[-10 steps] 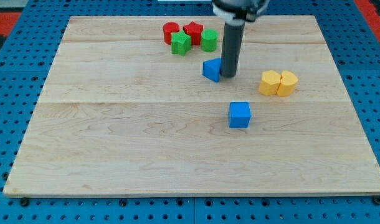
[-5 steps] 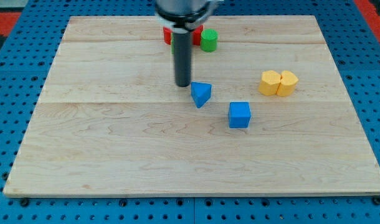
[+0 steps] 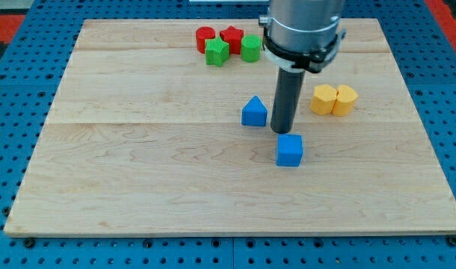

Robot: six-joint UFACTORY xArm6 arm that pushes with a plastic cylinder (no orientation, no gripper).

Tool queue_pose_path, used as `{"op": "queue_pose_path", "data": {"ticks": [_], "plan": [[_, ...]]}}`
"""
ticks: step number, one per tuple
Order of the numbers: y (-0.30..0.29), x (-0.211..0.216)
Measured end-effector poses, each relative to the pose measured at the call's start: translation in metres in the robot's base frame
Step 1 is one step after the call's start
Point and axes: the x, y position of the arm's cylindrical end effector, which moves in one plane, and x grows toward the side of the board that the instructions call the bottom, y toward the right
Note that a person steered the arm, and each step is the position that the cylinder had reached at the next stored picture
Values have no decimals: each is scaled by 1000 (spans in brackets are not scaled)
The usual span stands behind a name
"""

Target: Push blue triangle to center

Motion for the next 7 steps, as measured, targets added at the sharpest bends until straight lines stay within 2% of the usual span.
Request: {"op": "queue_pose_path", "data": {"ticks": [1, 3, 5, 6, 7], "plan": [[-5, -11], [-75, -41], [-155, -36], [-132, -31], [-153, -23]]}}
